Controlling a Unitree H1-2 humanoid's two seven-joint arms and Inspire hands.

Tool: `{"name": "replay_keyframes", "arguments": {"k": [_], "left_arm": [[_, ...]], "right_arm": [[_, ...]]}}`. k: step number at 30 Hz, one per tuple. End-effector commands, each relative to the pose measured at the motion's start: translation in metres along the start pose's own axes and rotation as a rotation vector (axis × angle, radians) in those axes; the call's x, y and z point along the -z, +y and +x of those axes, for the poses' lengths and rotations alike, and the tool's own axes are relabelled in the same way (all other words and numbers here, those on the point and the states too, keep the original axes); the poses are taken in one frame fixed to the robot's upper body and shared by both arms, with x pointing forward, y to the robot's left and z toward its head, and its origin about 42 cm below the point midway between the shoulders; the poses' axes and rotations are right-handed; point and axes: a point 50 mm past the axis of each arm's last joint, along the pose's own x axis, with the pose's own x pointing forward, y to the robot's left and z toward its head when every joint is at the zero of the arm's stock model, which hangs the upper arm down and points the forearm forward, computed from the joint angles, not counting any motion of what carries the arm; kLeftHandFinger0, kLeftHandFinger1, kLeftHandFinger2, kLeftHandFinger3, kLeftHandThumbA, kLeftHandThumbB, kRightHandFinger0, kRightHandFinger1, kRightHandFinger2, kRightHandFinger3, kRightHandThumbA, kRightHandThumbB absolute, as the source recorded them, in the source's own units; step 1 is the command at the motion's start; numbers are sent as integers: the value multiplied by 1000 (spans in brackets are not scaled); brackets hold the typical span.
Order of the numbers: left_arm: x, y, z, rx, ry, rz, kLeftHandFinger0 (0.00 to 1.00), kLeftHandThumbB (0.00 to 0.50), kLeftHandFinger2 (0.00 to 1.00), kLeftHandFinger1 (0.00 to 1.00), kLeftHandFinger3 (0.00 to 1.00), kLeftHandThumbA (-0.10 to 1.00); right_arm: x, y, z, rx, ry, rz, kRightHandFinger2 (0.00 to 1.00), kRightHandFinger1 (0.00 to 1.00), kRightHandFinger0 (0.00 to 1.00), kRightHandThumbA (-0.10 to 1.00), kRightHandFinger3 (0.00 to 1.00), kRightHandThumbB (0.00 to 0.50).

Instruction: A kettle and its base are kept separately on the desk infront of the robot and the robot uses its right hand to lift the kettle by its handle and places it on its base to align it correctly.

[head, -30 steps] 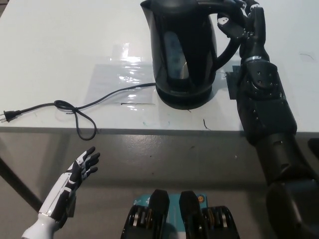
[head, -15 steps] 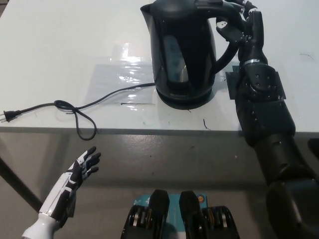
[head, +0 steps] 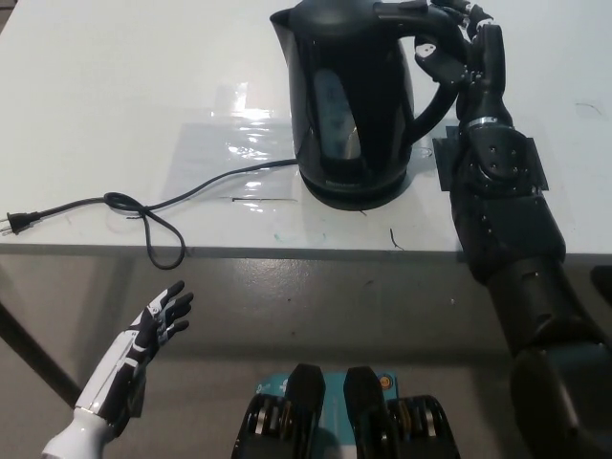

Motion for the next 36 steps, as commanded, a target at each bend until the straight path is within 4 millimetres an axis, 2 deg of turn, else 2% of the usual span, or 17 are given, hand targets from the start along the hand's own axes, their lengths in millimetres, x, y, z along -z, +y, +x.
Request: {"name": "replay_keyframes", "arguments": {"k": [1,6,13,19,23,33,36], "left_arm": [[-12,7,1,12,-45,36,1000,100,1000,1000,1000,1000],[-11,8,1,13,-49,28,1000,83,1000,1000,1000,1000],[-11,7,2,13,-42,34,1000,105,1000,1000,1000,1000],[-13,8,3,16,-53,30,1000,91,1000,1000,1000,1000],[-13,8,5,16,-54,22,1000,87,1000,1000,1000,1000],[-14,10,5,13,-55,30,1000,82,1000,1000,1000,1000],[-14,10,5,11,-56,34,1000,86,1000,1000,1000,1000]], "right_arm": [[-57,8,21,-2,-196,56,662,298,0,-100,578,115],[-53,5,23,3,-187,52,646,281,0,-100,581,123],[-47,2,21,11,-182,38,608,235,0,-100,569,137],[-33,-1,16,5,-169,33,600,235,0,-100,544,129],[-24,-5,12,14,-143,40,635,258,0,-100,556,124],[5,-6,-6,-6,-109,100,647,214,0,-100,657,99],[17,-4,-14,6,-81,95,636,223,0,-100,657,116]]}}
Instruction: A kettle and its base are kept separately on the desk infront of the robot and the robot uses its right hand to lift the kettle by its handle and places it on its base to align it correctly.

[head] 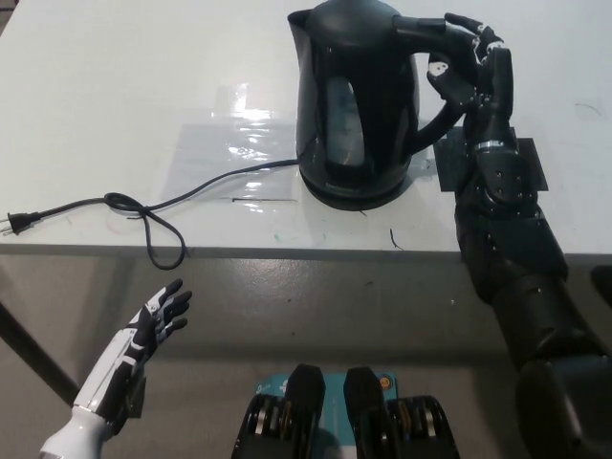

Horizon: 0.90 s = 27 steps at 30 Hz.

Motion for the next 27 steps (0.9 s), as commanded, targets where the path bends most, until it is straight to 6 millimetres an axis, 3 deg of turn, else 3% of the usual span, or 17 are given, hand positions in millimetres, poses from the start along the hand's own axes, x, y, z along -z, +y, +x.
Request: {"name": "replay_keyframes", "arguments": {"k": [1,5,6,7,10,12,13,14,15,16,17,19,20,27], "left_arm": [[-13,8,5,14,-52,30,1000,87,1000,1000,1000,1000],[-13,8,5,17,-57,35,1000,84,1000,1000,1000,1000],[-13,8,5,17,-56,30,1000,84,1000,1000,1000,1000],[-14,8,6,18,-56,27,1000,84,1000,1000,1000,1000],[-14,8,6,19,-56,28,1000,87,1000,1000,1000,1000],[-14,8,6,20,-56,28,1000,84,1000,1000,1000,1000],[-13,8,6,21,-57,27,1000,83,1000,1000,1000,1000],[-13,8,6,20,-57,28,1000,83,1000,1000,1000,1000],[-13,8,6,19,-54,29,1000,81,1000,1000,1000,1000],[-13,8,5,19,-54,29,1000,81,1000,1000,1000,1000],[-13,8,5,19,-54,30,1000,82,1000,1000,1000,1000],[-13,8,5,18,-53,29,1000,84,1000,1000,1000,1000],[-12,8,4,18,-51,25,1000,76,1000,1000,1000,1000],[-12,9,5,17,-51,20,1000,82,1000,1000,1000,1000]], "right_arm": [[-7,11,-3,-14,-67,51,619,222,0,-100,620,130],[3,15,-11,-22,-59,28,586,217,0,-100,587,122],[5,15,-13,-30,-57,32,580,193,66,-100,564,123],[7,16,-14,-30,-51,26,596,198,4,-100,553,118],[12,17,-18,-39,-58,7,636,252,0,-100,546,107],[15,17,-19,-42,-56,11,669,285,0,-100,589,137],[14,17,-19,-53,-56,15,813,390,58,-53,760,170],[14,16,-20,-78,-54,16,1000,648,283,146,997,257],[14,14,-20,-114,-56,-1,1000,1000,682,422,1000,366],[13,12,-21,-168,-59,-21,1000,1000,985,559,1000,446],[13,9,-22,-228,-58,-30,1000,1000,1000,604,1000,489],[12,8,-23,-254,-56,-32,1000,1000,1000,617,1000,498],[10,3,-22,-309,-63,-54,1000,1000,1000,773,1000,500],[-7,-8,-15,-380,-100,-11,1000,1000,1000,705,1000,500]]}}
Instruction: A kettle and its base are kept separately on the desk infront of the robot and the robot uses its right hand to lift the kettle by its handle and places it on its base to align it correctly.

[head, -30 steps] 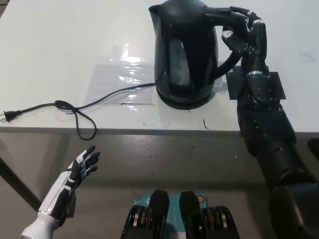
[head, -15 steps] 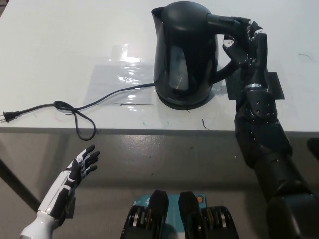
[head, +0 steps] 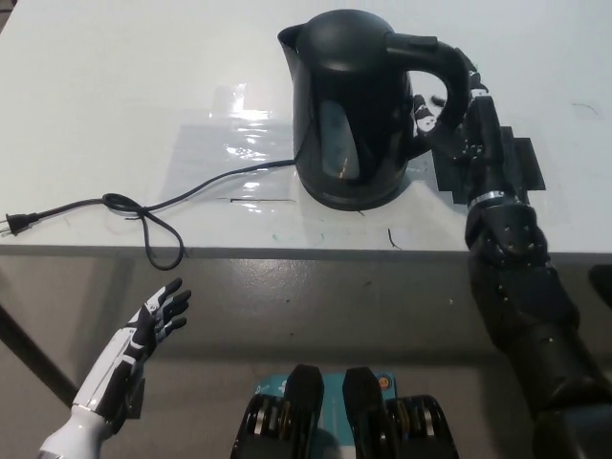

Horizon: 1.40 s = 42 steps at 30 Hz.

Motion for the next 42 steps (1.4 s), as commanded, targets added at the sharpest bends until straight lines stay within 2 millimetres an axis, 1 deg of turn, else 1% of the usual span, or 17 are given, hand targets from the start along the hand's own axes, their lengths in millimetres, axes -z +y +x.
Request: {"name": "replay_keyframes", "arguments": {"k": [1,4,5,6,8,12,14,16,18,20,26,34,35,36,38,40,42], "left_arm": [[-12,8,5,17,-51,19,1000,84,1000,1000,1000,1000],[-11,8,4,19,-49,18,1000,75,1000,1000,1000,1000],[-12,8,5,20,-50,22,1000,76,1000,1000,1000,1000],[-11,8,5,20,-52,21,1000,83,1000,1000,1000,1000],[-11,8,5,21,-53,26,1000,77,1000,1000,1000,1000],[-9,7,2,20,-44,18,1000,80,1000,1000,1000,1000],[-9,7,2,22,-48,14,1000,70,1000,1000,1000,1000],[-10,6,2,22,-48,12,1000,74,1000,1000,1000,1000],[-10,7,2,25,-52,20,1000,68,1000,1000,1000,1000],[-10,8,2,20,-43,21,1000,80,1000,1000,1000,1000],[-8,7,1,19,-50,17,1000,69,1000,1000,1000,1000],[-7,6,-1,18,-43,9,1000,75,1000,1000,1000,1000],[-7,6,-2,18,-43,9,1000,75,1000,1000,1000,1000],[-7,6,-2,16,-44,12,1000,76,1000,1000,1000,1000],[-7,7,-2,14,-45,14,1000,78,1000,1000,1000,1000],[-7,7,-2,9,-42,16,1000,83,1000,1000,1000,1000],[-6,8,-2,7,-47,13,1000,75,1000,1000,1000,1000]], "right_arm": [[-44,5,21,-168,-106,41,1000,1000,1000,721,1000,500],[-50,3,22,-172,-120,48,1000,1000,1000,744,1000,500],[-53,2,22,-176,-128,58,1000,1000,1000,743,1000,500],[-56,0,23,-178,-134,71,1000,1000,1000,719,1000,500],[-59,-1,22,-176,-143,81,1000,1000,1000,717,1000,500],[-62,-5,20,-174,-154,92,1000,1000,1000,728,1000,500],[-63,-7,20,-183,-165,103,1000,1000,1000,733,1000,500],[-67,-11,20,-189,-180,145,1000,1000,1000,742,1000,500],[-71,-13,19,-189,-186,186,1000,1000,1000,720,1000,500],[-76,-16,19,-188,-203,201,1000,1000,1000,726,1000,500],[-79,-27,18,-180,-207,234,1000,1000,1000,718,1000,500],[-77,-41,16,-162,-220,250,1000,1000,1000,687,1000,500],[-77,-43,16,-159,-222,250,1000,1000,1000,726,1000,500],[-79,-46,15,-156,-234,250,1000,1000,1000,721,1000,500],[-84,-51,13,-157,-256,236,1000,1000,1000,748,1000,500],[-91,-58,9,-150,-290,232,1000,1000,1000,801,1000,500],[-105,-63,2,-147,-337,278,1000,1000,1000,790,1000,500]]}}
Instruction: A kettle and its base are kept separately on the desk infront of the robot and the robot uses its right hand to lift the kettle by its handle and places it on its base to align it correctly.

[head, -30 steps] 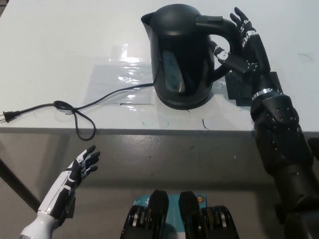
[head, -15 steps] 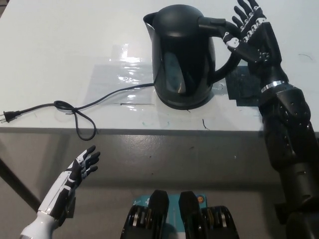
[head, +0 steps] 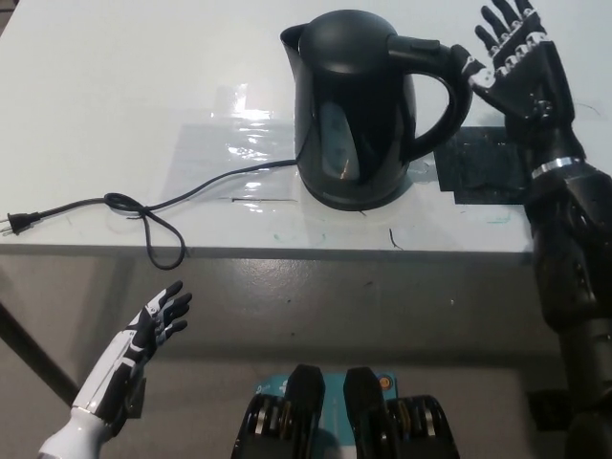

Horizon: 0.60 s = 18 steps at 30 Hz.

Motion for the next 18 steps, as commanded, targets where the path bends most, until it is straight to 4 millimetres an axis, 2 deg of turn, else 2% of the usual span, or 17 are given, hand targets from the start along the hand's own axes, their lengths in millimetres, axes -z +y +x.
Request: {"name": "replay_keyframes", "arguments": {"k": [1,3,4,6,7,8,9,10,13,14,16,18], "left_arm": [[-7,7,-1,-1,-48,15,1000,75,1000,1000,1000,1000],[-6,7,-1,0,-44,14,1000,76,1000,1000,1000,1000],[-6,7,-1,1,-41,12,1000,77,1000,1000,1000,1000],[-6,6,-1,3,-41,12,1000,68,1000,1000,1000,1000],[-6,6,-1,2,-41,17,1000,83,1000,1000,1000,1000],[-6,5,0,3,-41,18,1000,87,1000,1000,1000,1000],[-7,5,1,2,-43,19,1000,86,1000,1000,1000,1000],[-7,5,1,2,-45,21,1000,79,1000,1000,1000,1000],[-9,8,3,-1,-48,37,1000,77,1000,1000,1000,1000],[-9,8,3,-2,-49,38,1000,77,1000,1000,1000,1000],[-9,9,3,1,-55,36,1000,73,1000,1000,1000,1000],[-9,10,3,3,-55,33,1000,74,1000,1000,1000,1000]], "right_arm": [[-49,-5,7,-37,-164,42,1000,1000,1000,800,1000,500],[-58,-7,5,-35,-190,31,1000,1000,1000,831,1000,500],[-73,-8,1,-27,-224,19,1000,1000,1000,838,1000,500],[-90,-8,-4,-18,-277,-15,1000,1000,1000,867,1000,500],[-97,-7,-6,-14,-304,-31,1000,1000,1000,881,1000,500],[-110,-5,-11,-10,-348,-49,1000,1000,1000,908,1000,500],[-125,-1,-17,-7,-397,-84,1000,1000,1000,988,1000,500],[-135,3,-24,-6,-426,-112,1000,1000,1000,1000,1000,500],[-163,14,-56,-23,-511,-196,1000,1000,1000,1000,1000,500],[-166,15,-61,-32,-521,-203,1000,1000,1000,1000,1000,500],[-175,20,-90,-56,-552,-251,1000,1000,1000,1000,1000,500],[-174,23,-119,-63,-541,-310,1000,1000,1000,1000,1000,500]]}}
